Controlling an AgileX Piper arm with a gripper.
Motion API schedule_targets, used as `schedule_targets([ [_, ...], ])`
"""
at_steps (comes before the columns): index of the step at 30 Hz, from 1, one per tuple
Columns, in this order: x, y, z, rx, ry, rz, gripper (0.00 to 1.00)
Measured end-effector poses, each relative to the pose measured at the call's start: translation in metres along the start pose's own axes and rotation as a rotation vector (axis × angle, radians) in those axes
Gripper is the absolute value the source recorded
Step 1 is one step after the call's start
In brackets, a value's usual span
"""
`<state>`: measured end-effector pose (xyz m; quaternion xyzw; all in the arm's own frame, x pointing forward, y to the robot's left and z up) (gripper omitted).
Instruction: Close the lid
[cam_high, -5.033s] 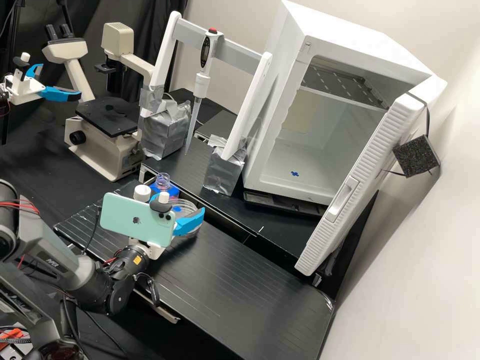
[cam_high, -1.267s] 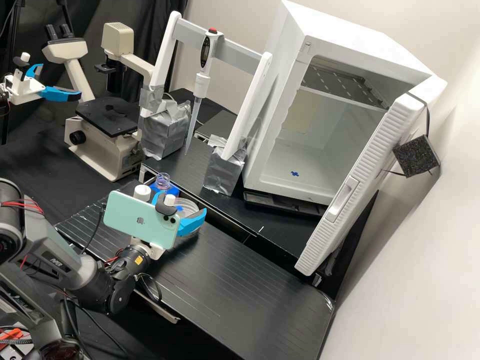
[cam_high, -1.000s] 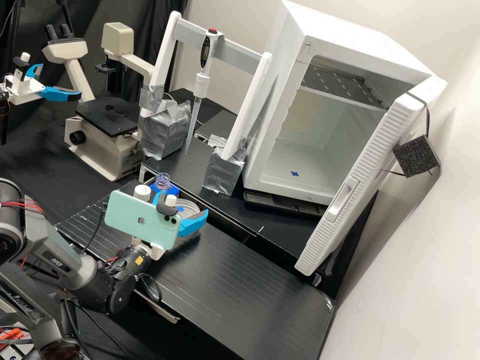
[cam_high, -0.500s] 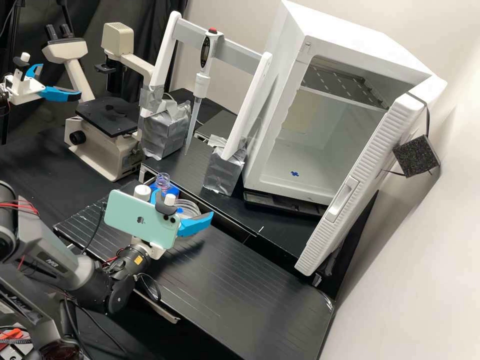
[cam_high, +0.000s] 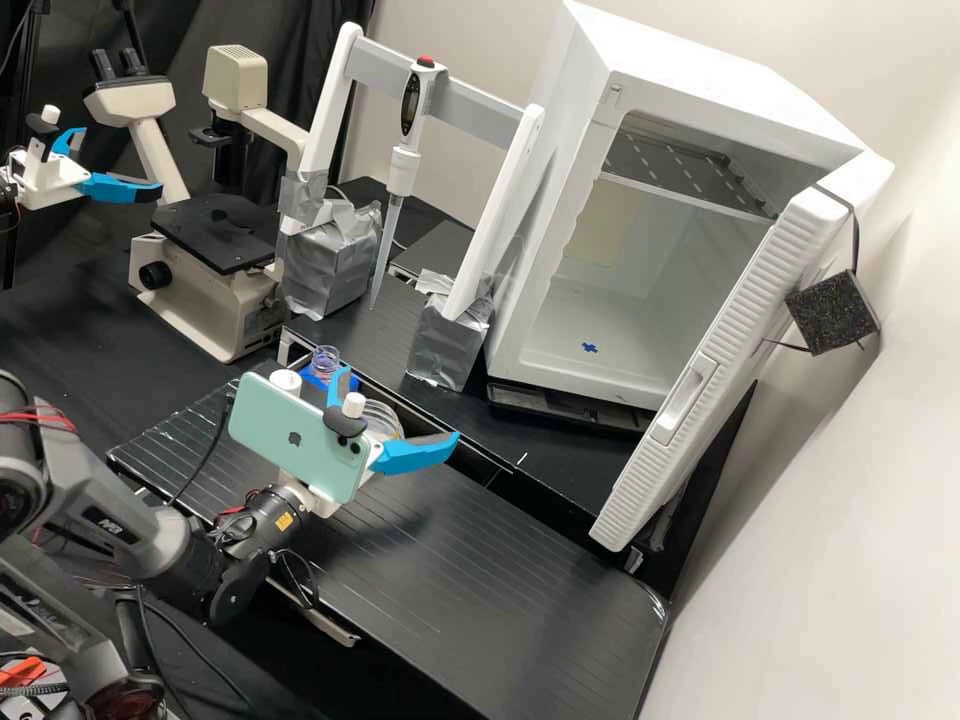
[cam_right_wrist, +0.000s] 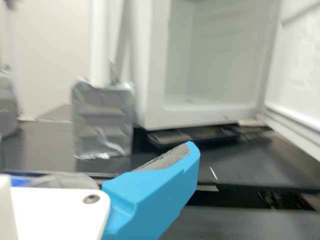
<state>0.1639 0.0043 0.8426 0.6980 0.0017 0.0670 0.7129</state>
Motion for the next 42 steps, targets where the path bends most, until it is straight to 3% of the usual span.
schedule_targets([
  [3,0.002,-0.002,0.008,0.015,-0.044,-0.005,1.0],
  [10,0.008,-0.003,0.024,-0.002,-0.141,0.016,1.0],
  [22,0.011,0.005,0.032,-0.004,-0.182,0.06,1.0],
  [27,0.009,0.01,0.025,-0.022,-0.152,0.082,1.0],
  [34,0.0,0.017,0.003,0.002,-0.047,0.132,1.0],
  [38,0.001,0.008,-0.014,0.017,0.051,0.083,1.0],
  [42,0.005,-0.003,-0.028,0.004,0.095,0.081,1.0],
])
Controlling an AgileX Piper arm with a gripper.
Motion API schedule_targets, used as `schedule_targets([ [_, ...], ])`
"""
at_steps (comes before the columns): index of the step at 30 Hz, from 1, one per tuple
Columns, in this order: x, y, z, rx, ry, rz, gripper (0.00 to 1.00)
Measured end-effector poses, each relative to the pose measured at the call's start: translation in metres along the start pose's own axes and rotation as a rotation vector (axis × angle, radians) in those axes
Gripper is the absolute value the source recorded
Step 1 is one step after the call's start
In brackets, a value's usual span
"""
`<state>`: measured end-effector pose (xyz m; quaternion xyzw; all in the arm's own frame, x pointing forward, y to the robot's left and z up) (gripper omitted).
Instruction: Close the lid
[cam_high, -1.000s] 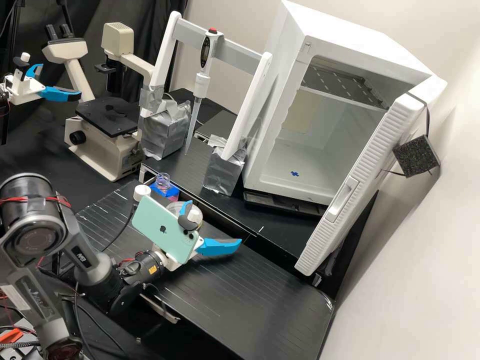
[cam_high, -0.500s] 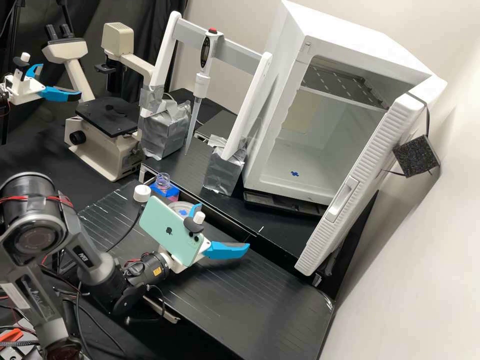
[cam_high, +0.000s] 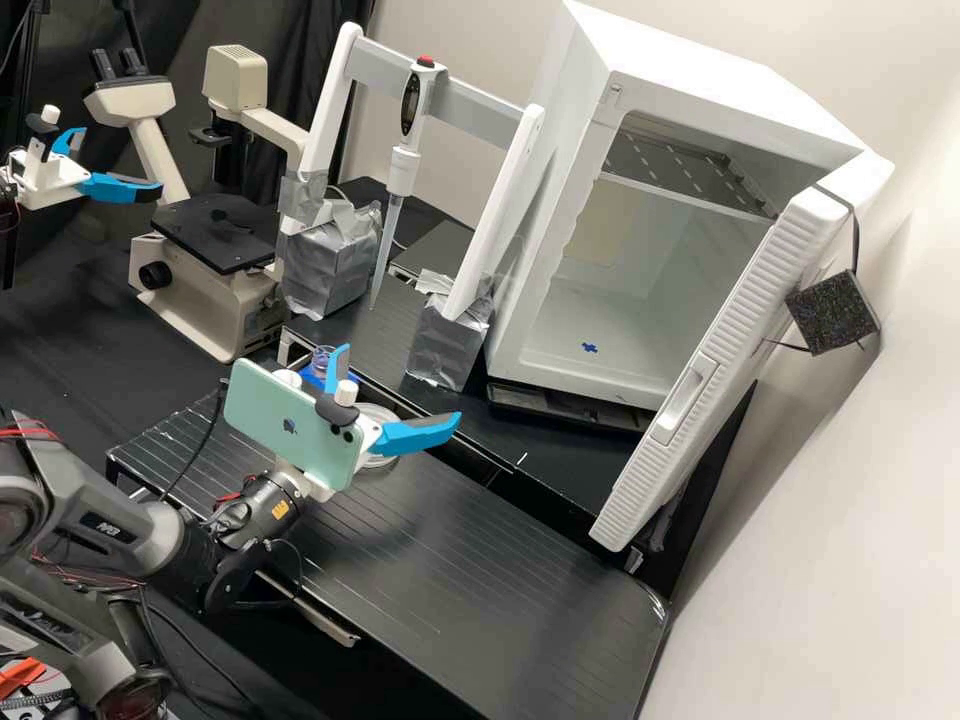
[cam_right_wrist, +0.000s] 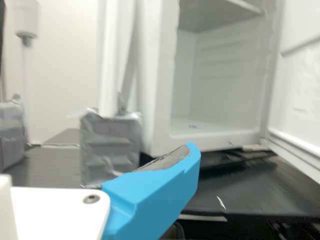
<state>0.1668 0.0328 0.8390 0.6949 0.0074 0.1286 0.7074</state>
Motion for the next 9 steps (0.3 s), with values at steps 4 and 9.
schedule_targets([
  [4,0.001,-0.009,-0.01,0.013,0.023,-0.008,1.0],
  [9,0.003,-0.014,-0.008,0.069,0.013,-0.033,1.0],
])
